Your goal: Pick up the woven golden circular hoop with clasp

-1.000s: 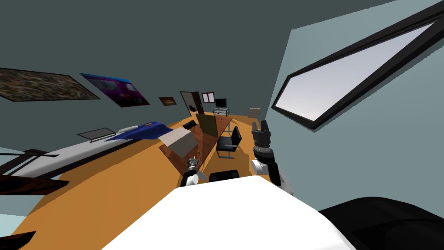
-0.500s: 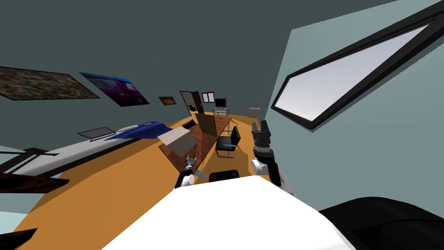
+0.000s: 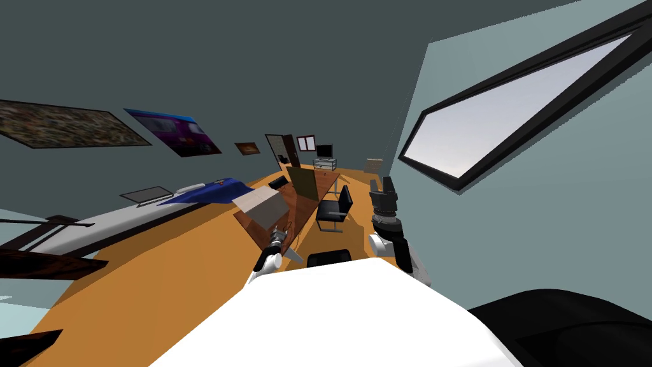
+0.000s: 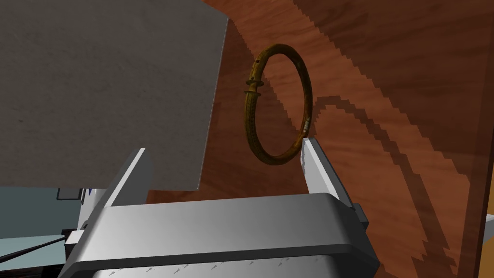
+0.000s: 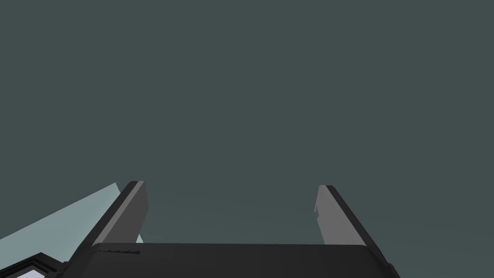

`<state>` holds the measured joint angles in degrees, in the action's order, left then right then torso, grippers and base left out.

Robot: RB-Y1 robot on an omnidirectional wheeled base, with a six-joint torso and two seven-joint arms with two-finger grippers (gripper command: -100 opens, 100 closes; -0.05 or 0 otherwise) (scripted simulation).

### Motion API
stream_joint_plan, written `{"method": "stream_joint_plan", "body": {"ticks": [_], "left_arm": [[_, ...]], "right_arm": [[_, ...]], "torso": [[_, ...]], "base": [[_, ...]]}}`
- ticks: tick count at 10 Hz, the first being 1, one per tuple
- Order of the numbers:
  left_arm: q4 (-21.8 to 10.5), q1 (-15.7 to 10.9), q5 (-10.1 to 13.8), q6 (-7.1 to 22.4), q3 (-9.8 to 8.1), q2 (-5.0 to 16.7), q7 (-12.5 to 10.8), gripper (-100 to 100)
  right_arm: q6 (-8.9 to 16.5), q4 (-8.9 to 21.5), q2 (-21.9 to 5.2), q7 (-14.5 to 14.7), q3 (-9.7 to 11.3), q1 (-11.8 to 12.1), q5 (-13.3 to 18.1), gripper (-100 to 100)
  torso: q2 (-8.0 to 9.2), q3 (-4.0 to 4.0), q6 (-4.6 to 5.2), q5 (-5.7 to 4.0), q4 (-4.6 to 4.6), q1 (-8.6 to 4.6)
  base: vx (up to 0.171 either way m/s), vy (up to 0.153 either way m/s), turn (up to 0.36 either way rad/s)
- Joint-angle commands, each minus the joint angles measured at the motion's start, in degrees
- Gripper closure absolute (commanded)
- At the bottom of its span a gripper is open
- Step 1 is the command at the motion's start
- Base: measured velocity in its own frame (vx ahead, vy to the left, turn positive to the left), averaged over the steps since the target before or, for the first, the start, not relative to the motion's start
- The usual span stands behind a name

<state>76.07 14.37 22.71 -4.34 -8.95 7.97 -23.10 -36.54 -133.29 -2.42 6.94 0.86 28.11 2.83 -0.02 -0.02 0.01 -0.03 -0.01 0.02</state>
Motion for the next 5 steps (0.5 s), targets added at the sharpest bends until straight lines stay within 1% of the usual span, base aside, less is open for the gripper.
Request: {"method": "stream_joint_plan", "body": {"ticks": [1,2,4,5], "left_arm": [[0.9,-0.5,-0.1,2.9,-0.25,0.3,-0.5,-100],[0.9,-0.5,-0.1,3.2,-0.25,0.3,-0.5,-100],[2.4,-1.0,-0.3,6.8,-0.65,0.5,-1.1,-100],[2.4,-1.0,-0.3,7.2,-0.65,0.5,-1.1,-100]], "right_arm": [[0.0,0.0,0.0,0.0,0.0,0.0,0.0,0],[0.0,0.0,0.0,0.0,0.0,0.0,0.0,0],[0.0,0.0,0.0,0.0,0.0,0.0,0.0,0],[0.0,0.0,0.0,0.0,0.0,0.0,0.0,0]], "torso": [[0.00,0.00,0.00,0.00,0.00,0.00],[-0.02,-0.01,0.00,0.00,0.00,0.01],[-0.03,-0.02,0.00,0.01,-0.01,0.04],[-0.04,-0.02,0.00,0.01,-0.01,0.05]], "base": [[0.012,-0.010,0.018],[0.012,-0.005,0.008],[0.014,-0.001,0.020],[0.014,0.000,0.008]]}}
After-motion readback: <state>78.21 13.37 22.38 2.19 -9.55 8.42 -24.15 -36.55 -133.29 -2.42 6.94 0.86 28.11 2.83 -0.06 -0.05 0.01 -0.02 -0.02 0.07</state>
